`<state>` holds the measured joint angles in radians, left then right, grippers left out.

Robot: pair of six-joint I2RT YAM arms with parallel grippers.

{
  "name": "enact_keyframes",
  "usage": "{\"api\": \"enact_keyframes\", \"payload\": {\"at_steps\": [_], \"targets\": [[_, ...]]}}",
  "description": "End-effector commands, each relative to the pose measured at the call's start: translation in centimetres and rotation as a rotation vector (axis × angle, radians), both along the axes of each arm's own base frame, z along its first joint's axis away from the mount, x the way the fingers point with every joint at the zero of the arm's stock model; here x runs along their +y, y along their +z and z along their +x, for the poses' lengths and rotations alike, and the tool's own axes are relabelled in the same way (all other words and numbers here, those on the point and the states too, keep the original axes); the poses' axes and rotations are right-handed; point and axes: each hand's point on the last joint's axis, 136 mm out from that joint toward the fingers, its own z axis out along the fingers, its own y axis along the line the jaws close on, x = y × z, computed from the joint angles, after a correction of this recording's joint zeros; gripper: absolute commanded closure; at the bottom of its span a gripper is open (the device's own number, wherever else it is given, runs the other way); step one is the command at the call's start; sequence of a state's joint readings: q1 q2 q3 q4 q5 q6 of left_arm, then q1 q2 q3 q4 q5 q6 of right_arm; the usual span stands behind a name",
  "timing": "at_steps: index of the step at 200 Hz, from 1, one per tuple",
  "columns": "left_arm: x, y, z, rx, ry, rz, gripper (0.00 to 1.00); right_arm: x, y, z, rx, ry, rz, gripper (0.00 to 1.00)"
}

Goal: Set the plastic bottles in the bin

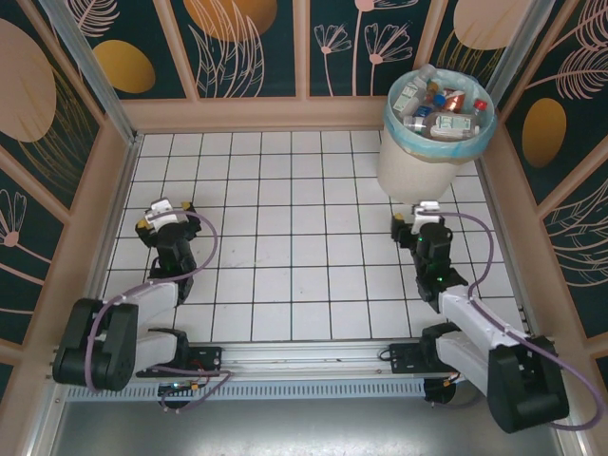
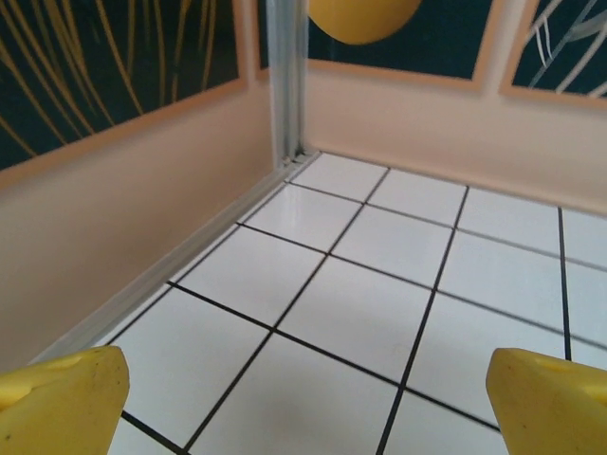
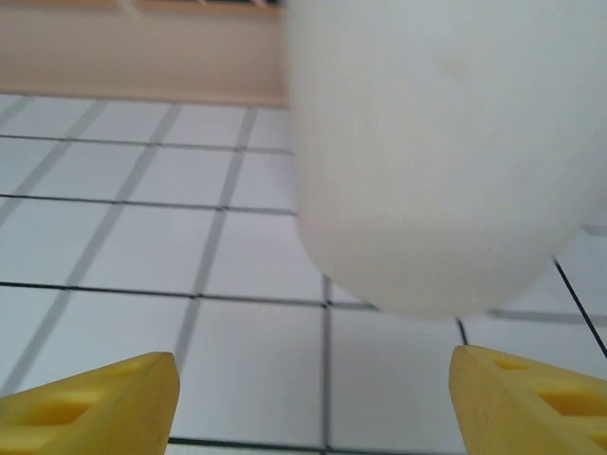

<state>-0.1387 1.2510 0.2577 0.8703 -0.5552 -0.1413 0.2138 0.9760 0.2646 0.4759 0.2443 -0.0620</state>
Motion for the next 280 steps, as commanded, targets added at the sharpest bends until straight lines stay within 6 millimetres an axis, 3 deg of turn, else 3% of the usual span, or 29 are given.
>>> {"api": "enact_keyframes", "payload": {"at_steps": [1,22,47,70,96,106,114,280], "targets": [[-1.5,1.7,1.2,-0.088,-0.119,0.038,0.03,-1.8,2.9,1.6,-0.203,-0.043,0.044,0.23],[-2.4,1.0,1.9,-0.086,-0.226,0.051,0.02,-2.2,1.2,1.9,-0.233,0.001,0.054,0.22],[-2.8,0.7,1.9,-0.126,-0.317,0.001,0.02,-1.2,1.9,1.8,-0.328,0.106,0.081,0.20],[-2.9,-0.2,1.9,-0.151,-0.350,-0.011,0.02,-1.8,0.1,2.2,-0.324,0.121,0.127,0.19],[-2.0,-0.9,2.9,-0.101,-0.292,-0.028,0.01,-5.0,-0.3,2.8,-0.309,-0.073,0.164,0.15],[-2.0,-0.9,3.0,-0.101,-0.291,-0.028,0.01,-6.2,-1.0,3.8,-0.259,-0.154,0.174,0.07],[-2.0,-1.0,3.0,-0.099,-0.292,-0.028,0.02,-6.0,-1.4,4.1,-0.240,-0.160,0.156,0.01],[-2.6,-1.1,3.2,-0.089,-0.328,-0.021,0.01,-6.1,-1.2,4.0,-0.255,-0.166,0.153,0.01]]}}
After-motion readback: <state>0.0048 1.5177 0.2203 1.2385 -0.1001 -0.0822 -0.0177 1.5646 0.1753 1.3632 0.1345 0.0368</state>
